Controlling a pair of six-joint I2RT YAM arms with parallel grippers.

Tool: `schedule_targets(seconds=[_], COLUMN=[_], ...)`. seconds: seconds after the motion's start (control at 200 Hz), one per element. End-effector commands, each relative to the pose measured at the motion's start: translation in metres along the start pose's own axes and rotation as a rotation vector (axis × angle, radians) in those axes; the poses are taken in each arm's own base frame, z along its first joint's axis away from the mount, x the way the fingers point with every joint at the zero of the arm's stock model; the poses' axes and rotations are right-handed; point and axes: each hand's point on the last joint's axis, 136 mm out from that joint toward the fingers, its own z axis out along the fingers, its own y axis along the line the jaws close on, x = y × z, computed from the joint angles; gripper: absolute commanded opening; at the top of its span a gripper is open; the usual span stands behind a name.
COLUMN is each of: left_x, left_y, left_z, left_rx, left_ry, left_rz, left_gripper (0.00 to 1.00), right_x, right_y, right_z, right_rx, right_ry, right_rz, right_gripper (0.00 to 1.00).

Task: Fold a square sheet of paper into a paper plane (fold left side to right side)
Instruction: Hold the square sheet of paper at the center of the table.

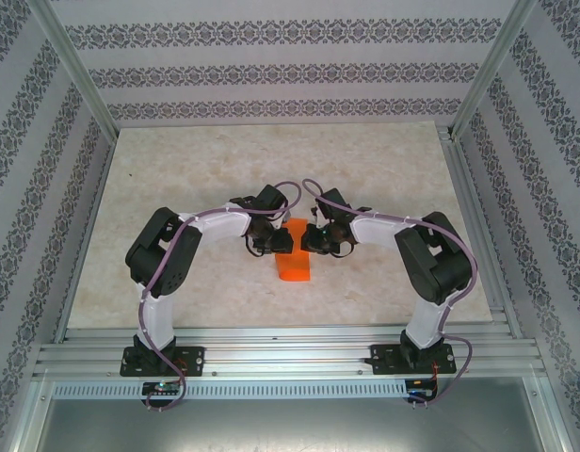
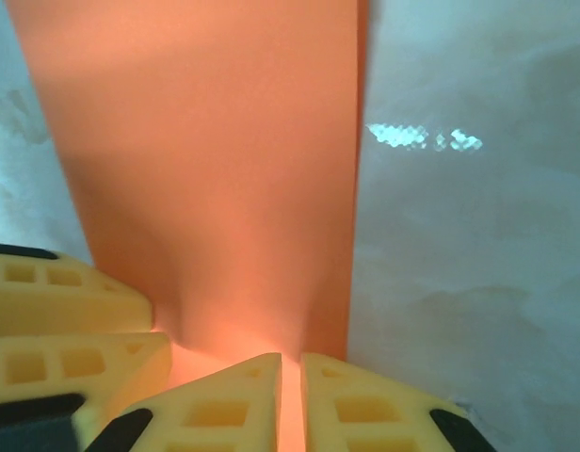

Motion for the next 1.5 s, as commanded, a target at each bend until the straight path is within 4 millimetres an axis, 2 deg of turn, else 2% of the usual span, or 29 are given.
schedule_targets(seconds=[0.0,0.16,0.435,0.779,1.004,1.259,1.494], left_x=[0.020,0.021,0.023,0.023,0.025,0.031,0.041], left_y=[0.025,0.024,0.024,0.024,0.023,0.025,0.023], left_z=[0.012,0.015,0.016,0.017,0.016,0.016,0.013], left_rx=[-0.077,-0.069,-0.074,-0.079,-0.079,-0.081,-0.059], left_ry=[0.059,0.058,0.060,0.060,0.066,0.082,0.096], left_rz=[-0.007,-0.009,-0.008,0.001,0.013,0.039,0.078], left_gripper=[0.27,0.27,0.26,0.26,0.25,0.26,0.29], right_x=[-0.022,-0.038,-0.061,-0.065,-0.057,-0.048,-0.041], right_y=[0.018,0.030,0.040,0.048,0.027,-0.006,-0.021], right_z=[-0.027,-0.032,-0.011,0.020,0.038,0.045,0.053], right_rx=[-0.068,-0.147,-0.216,-0.249,-0.157,0.017,0.071], right_ry=[-0.089,-0.139,-0.154,-0.095,-0.065,-0.031,-0.006], right_rz=[-0.018,0.000,0.063,0.088,0.098,0.078,0.079], right_gripper=[0.15,0.14,0.11,0.11,0.11,0.10,0.10])
